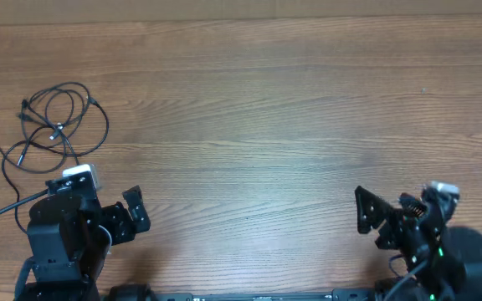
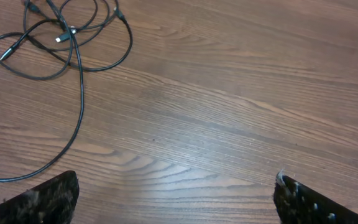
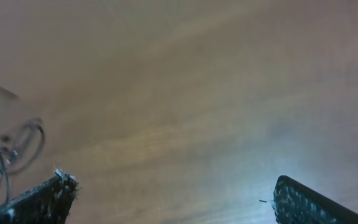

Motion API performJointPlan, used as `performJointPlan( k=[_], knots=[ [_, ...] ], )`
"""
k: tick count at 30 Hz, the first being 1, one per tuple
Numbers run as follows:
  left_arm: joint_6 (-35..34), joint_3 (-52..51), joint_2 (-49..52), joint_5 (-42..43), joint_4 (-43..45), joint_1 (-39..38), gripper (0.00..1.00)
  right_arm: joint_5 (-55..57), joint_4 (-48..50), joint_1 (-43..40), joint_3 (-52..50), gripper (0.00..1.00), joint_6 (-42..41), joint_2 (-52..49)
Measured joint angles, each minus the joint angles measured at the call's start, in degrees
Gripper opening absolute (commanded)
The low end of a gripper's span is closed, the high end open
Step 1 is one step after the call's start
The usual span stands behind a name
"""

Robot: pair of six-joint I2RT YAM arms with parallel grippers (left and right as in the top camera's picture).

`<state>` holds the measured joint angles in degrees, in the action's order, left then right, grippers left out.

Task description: Untangle cables

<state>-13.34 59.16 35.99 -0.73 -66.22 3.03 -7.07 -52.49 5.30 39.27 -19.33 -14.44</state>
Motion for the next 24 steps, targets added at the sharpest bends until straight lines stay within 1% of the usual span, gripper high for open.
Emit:
performJointPlan(
  k=[6,11,18,21,24],
  knots=[
    [-0.02,-0.09,0.0,0.0,0.0,0.0,0.99,0.02,7.65,0.0,-7.13,1.0,3.06,10.45],
    [0.0,-0.11,0.0,0.0,0.0,0.0,0.99,-0.02,18.23,0.0,-13.79,1.0,4.61,13.75],
    [0.0,-0.28,0.0,0.0,0.0,0.0,1.0,0.0,41.16,0.0,-26.1,1.0,6.62,13.81],
    [-0.02,-0.31,0.0,0.0,0.02,0.0,1.0,0.04,53.13,0.0,-32.35,1.0,7.04,13.77],
    [-0.02,-0.31,0.0,0.0,0.0,0.0,0.99,0.11,61.46,0.0,-37.18,1.0,7.34,13.77]
  ],
)
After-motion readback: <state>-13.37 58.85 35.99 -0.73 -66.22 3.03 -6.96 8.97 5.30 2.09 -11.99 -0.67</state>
